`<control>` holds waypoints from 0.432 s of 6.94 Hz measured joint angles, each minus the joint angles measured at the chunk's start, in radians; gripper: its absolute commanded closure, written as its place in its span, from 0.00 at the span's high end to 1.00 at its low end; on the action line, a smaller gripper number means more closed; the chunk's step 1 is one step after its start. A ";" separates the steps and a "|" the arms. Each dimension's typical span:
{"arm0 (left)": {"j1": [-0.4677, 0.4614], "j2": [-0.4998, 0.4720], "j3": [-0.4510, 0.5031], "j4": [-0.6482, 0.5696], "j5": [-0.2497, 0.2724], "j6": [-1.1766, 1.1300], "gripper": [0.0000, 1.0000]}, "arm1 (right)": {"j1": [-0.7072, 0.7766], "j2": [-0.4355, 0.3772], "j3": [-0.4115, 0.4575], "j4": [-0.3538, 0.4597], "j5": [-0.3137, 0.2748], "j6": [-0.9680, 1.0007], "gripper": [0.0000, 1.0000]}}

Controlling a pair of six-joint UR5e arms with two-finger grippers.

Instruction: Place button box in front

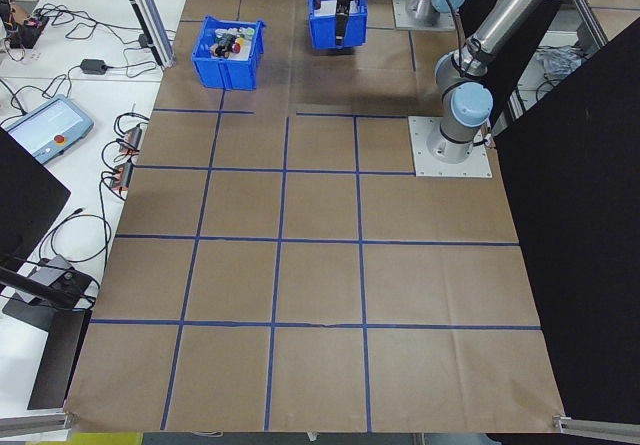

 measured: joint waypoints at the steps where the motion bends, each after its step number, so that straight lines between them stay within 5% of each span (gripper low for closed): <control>1: 0.001 -0.014 0.007 0.000 0.014 0.000 1.00 | 0.026 0.028 -0.001 -0.038 -0.001 0.028 0.00; 3: -0.002 -0.034 0.021 0.000 0.016 -0.001 1.00 | 0.103 0.097 -0.004 -0.119 -0.020 0.103 0.00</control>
